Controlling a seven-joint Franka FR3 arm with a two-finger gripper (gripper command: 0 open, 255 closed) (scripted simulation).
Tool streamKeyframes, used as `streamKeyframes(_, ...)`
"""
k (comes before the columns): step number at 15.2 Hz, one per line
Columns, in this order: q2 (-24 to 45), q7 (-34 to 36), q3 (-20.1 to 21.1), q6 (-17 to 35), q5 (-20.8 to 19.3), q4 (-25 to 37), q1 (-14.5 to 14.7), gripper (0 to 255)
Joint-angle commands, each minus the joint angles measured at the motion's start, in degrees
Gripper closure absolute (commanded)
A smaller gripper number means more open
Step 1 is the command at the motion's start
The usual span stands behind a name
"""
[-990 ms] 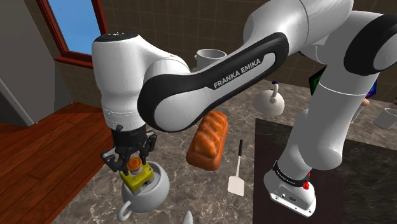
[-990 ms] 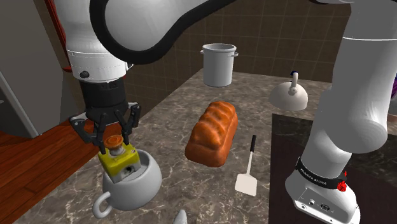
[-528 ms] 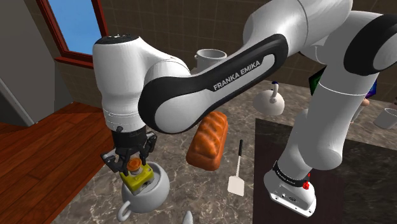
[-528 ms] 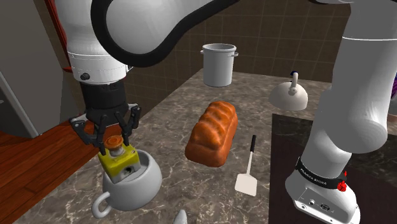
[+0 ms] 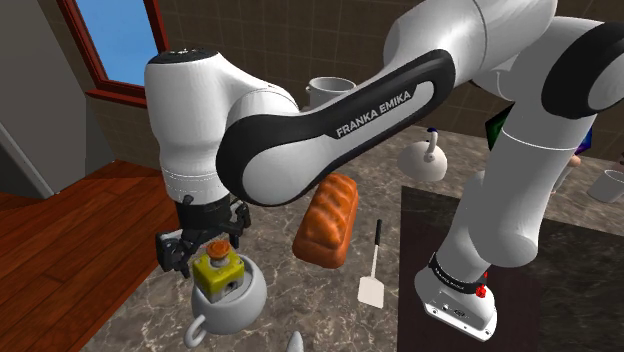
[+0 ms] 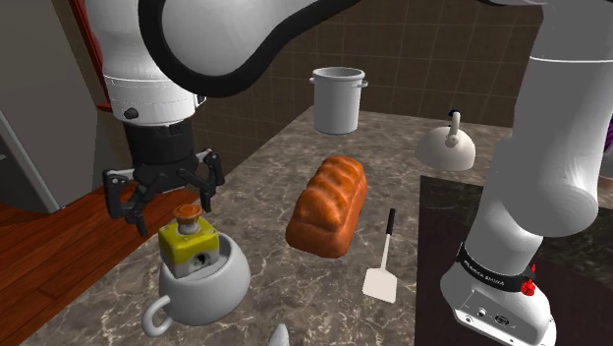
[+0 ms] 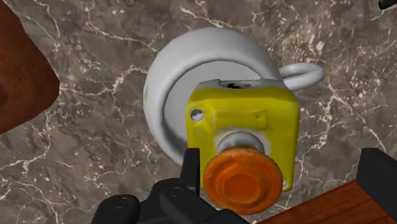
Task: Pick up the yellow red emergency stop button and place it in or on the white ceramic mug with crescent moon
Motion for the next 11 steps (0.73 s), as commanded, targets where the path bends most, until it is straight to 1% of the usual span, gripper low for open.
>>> streamKeyframes(1, -1.01, -0.32, 0.04, -2.61, 0.62, 1.73, -0.13, 0)
streamKeyframes(3, -2.09, -0.78, -0.02, -5.84, 1.29, 4.05, -0.34, 0)
streamKeyframes(11, -2.09, -0.78, -0.03, -5.84, 1.29, 4.05, -0.33, 0)
